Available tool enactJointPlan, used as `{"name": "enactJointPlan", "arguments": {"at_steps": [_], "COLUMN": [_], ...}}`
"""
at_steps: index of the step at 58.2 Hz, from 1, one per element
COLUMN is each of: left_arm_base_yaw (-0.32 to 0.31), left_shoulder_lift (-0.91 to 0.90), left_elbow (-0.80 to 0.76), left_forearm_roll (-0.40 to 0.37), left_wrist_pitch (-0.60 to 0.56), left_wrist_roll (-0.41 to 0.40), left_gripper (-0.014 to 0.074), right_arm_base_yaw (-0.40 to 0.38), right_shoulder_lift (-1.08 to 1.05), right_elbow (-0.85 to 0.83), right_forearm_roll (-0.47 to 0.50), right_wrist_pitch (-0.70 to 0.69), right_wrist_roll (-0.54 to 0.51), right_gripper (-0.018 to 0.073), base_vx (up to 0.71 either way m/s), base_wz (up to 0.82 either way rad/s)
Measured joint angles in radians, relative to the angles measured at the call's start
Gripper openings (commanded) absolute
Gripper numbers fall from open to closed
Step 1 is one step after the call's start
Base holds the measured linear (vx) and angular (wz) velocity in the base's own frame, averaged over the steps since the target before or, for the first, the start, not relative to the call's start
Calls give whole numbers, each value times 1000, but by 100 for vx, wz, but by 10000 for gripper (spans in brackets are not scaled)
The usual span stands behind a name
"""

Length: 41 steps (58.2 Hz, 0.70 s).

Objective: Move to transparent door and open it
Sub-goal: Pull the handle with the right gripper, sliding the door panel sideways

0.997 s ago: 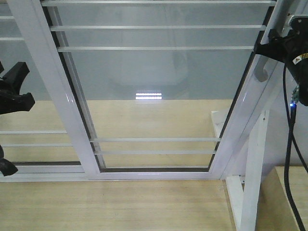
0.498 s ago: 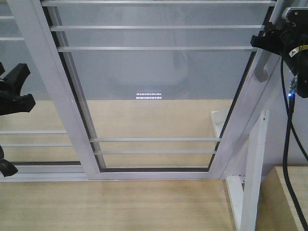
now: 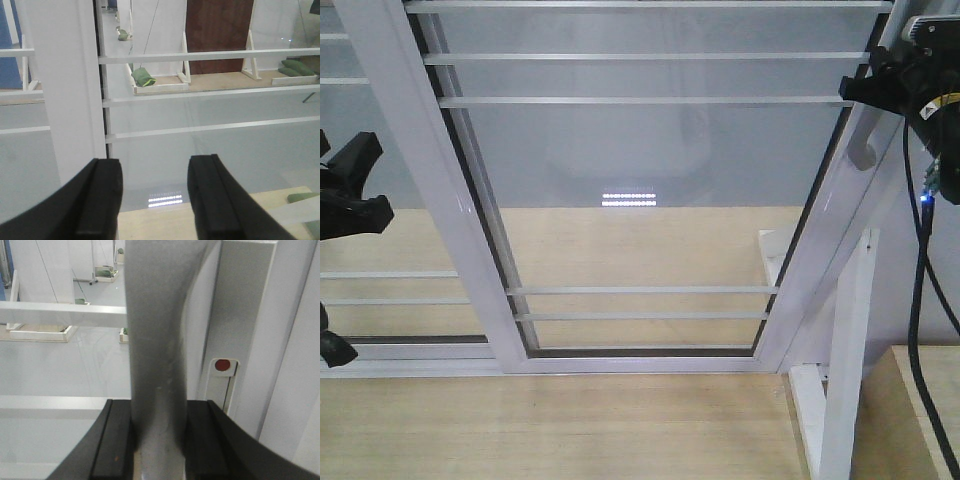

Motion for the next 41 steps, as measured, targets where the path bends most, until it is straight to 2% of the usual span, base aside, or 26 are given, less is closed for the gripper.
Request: {"name": "enactJointPlan", "arguments": {"at_steps": [16,41], "left_arm_base_yaw": [0,0], "left_shoulder_lift": [0,0], "left_elbow": [0,0], "left_forearm_roll": [1,1], "left_wrist_pitch": [7,17], "left_wrist_roll": [0,0], "left_gripper": [444,444], "right_arm_base_yaw": [62,209], "right_shoulder_lift": [0,3], "right_elbow": [-1,-7], "right_forearm_roll": [49,6], "right_wrist_pitch": [5,2], "right_wrist_roll": [-5,1], "right_gripper": [165,174], "base_vx": [0,0], "base_wz": [0,0]}}
